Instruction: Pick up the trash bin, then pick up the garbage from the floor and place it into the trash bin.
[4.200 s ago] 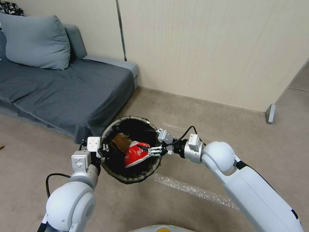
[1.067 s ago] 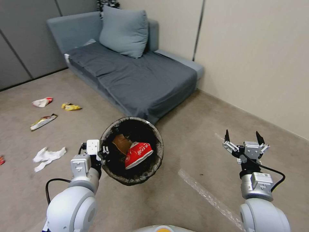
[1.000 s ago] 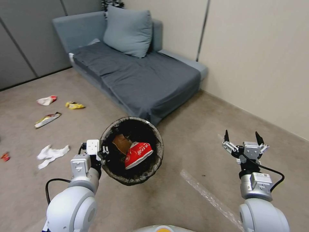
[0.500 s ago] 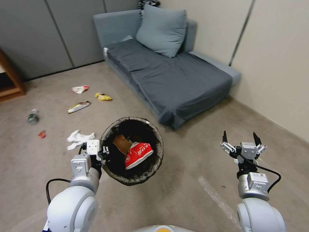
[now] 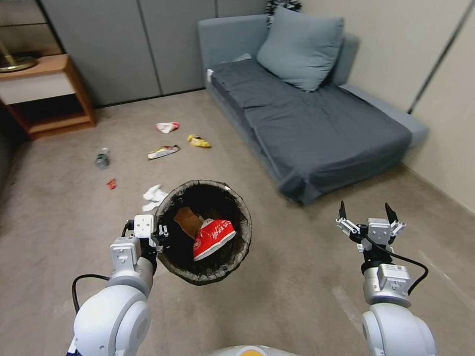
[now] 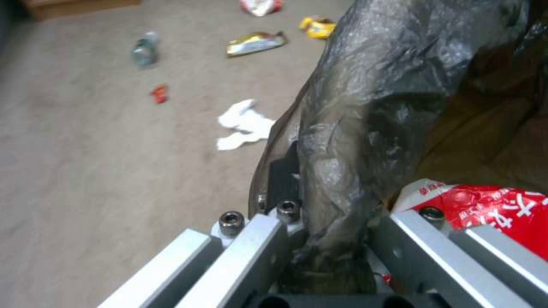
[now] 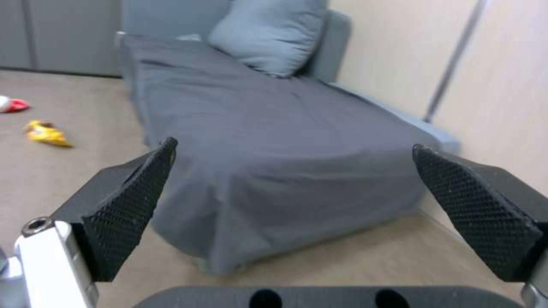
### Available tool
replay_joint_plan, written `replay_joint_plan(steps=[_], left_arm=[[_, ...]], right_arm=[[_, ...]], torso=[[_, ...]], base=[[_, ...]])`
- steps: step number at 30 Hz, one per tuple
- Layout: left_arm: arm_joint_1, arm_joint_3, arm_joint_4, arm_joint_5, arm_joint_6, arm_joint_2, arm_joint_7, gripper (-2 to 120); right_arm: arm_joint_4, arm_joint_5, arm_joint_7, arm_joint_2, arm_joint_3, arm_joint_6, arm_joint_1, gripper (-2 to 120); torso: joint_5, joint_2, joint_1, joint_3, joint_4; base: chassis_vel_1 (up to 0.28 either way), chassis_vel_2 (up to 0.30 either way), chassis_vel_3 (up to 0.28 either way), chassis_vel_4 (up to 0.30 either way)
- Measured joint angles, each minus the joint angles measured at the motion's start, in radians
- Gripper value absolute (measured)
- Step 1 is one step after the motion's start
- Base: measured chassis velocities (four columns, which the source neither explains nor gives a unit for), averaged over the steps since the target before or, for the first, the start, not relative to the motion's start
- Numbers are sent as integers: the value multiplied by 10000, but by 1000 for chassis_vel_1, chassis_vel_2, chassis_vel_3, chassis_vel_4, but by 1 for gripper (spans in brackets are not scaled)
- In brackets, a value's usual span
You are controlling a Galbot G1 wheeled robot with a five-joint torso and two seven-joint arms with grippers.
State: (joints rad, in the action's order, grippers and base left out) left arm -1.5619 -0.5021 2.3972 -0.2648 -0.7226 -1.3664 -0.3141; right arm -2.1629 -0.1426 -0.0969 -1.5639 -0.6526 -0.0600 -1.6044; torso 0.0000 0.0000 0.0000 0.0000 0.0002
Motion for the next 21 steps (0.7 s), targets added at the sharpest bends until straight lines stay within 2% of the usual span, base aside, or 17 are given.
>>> replay_joint_plan(steps=[21], left_arm=[[-54, 54, 32, 9, -36, 20, -6, 0]], right_arm=[[78, 13, 61, 35, -37, -3, -44, 100]], torso=[[1, 0, 0, 0, -1]], base=[[108, 102, 114, 109]])
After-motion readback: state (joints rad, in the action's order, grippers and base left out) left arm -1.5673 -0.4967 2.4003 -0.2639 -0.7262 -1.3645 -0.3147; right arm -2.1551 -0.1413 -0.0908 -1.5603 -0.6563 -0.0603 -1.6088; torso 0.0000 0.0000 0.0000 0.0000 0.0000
